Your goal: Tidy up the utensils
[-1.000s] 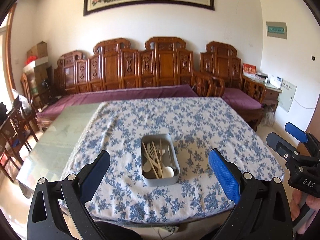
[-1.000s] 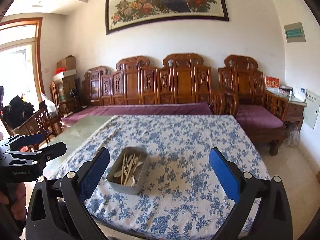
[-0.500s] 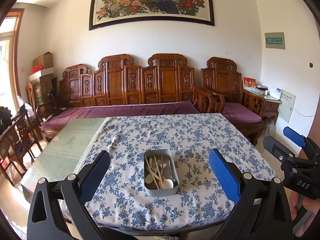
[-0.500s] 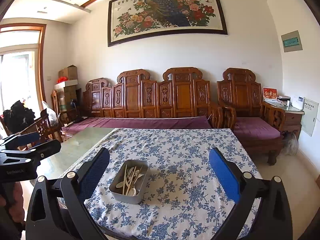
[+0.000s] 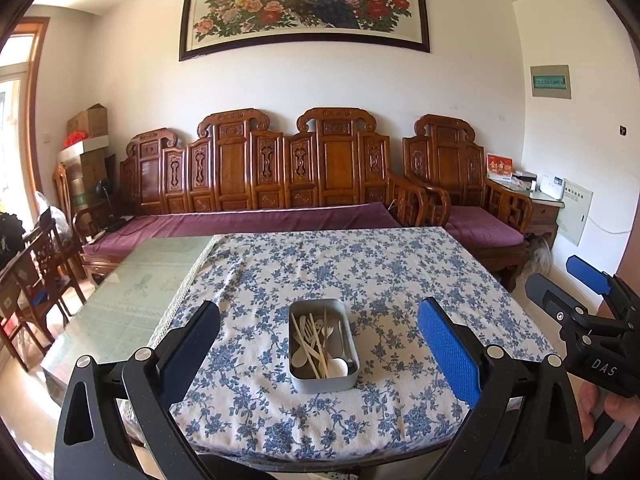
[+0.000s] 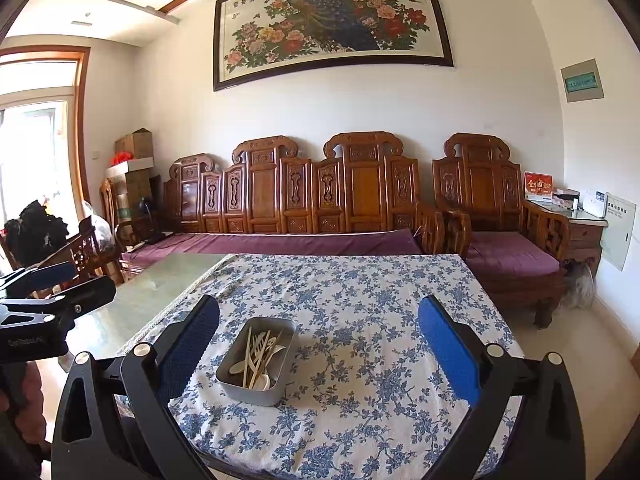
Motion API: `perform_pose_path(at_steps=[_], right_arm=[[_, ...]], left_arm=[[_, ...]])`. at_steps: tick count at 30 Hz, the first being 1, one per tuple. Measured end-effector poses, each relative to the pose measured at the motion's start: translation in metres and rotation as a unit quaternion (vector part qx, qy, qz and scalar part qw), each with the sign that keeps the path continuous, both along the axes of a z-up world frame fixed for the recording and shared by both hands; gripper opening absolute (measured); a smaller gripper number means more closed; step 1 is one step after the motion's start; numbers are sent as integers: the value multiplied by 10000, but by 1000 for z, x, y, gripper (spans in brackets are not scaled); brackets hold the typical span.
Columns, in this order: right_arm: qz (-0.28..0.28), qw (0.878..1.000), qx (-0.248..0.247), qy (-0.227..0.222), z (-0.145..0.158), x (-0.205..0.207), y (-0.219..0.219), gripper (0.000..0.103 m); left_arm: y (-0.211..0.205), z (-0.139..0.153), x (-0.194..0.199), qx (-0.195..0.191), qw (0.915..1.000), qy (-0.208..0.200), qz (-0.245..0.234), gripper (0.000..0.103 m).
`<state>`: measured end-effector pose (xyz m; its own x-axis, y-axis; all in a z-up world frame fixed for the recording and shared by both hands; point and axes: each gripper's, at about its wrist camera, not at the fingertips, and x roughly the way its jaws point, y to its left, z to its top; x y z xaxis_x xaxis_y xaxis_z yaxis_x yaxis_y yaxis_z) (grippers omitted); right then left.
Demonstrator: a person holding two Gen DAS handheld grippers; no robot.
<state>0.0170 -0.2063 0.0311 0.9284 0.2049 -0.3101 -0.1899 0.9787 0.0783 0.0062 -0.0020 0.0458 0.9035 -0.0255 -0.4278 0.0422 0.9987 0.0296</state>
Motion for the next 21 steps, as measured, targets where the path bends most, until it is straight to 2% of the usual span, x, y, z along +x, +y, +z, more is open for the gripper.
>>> perform_pose_path(at_steps=[21], right_arm=[[-7,10000,16,48,-5,2,1,100]], left_arm=[[-1,0,0,-17,10000,-9,-27,95]])
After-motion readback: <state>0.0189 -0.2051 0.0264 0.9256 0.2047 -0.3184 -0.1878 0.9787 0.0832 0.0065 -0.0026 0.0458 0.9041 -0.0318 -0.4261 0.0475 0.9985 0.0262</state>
